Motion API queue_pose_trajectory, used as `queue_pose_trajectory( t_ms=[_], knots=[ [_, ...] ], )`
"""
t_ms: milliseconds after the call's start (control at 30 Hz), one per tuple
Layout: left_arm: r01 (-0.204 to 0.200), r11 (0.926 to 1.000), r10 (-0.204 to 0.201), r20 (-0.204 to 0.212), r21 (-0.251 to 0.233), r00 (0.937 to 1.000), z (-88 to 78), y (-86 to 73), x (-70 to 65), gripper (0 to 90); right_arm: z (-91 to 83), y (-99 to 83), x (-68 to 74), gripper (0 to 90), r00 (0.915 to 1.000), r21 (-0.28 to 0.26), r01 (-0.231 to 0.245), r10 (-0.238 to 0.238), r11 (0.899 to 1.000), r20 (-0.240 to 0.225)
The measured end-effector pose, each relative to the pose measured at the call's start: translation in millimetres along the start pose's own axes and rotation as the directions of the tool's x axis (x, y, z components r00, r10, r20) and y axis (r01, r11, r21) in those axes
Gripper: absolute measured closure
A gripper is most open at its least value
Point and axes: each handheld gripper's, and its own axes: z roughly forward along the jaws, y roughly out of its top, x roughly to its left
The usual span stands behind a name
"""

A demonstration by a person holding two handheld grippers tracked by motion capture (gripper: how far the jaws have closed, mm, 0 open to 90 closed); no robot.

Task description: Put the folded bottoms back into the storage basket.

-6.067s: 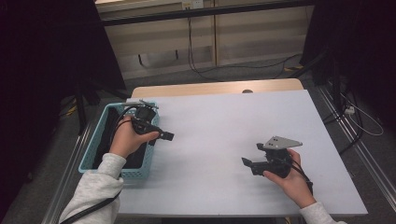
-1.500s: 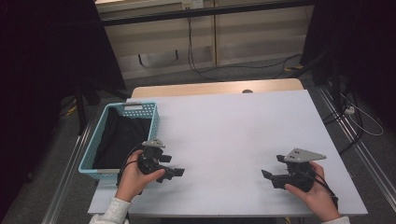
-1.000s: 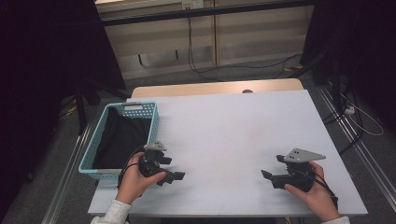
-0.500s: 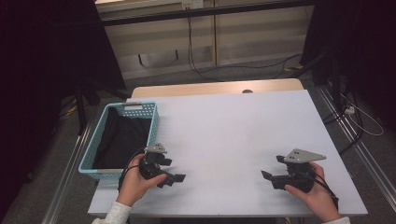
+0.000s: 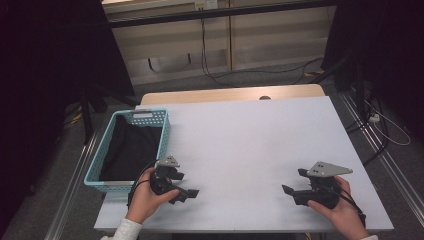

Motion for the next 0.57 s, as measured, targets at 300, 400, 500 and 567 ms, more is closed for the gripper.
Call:
queue_pose_trajectory(
  t_ms=[300,400,500,567],
  knots=[
    [0.0,1.0,0.0,-0.004,0.001,1.0,0.5,-0.2,0.0,7.7,-1.2,-1.8,-2.1,18.8,0.9999,-0.001,-0.01,0.01,1.0,-0.001],
    [0.001,1.0,-0.001,-0.002,0.001,1.0,0.6,-0.2,0.2,7.7,-0.4,-2.2,-2.6,18.8,1.0,0.002,-0.009,0.009,1.0,0.001],
    [0.0,1.0,0.0,-0.002,0.0,1.0,0.7,-0.3,0.5,7.7,0.3,-2.3,-3.4,18.8,0.9999,0.003,-0.011,0.011,1.0,0.001],
    [0.001,1.0,-0.001,-0.002,0.0,1.0,0.7,-0.3,0.4,7.7,1.0,-2.3,-3.5,18.8,0.9999,0.004,-0.013,0.013,1.0,-0.001]
  ],
)
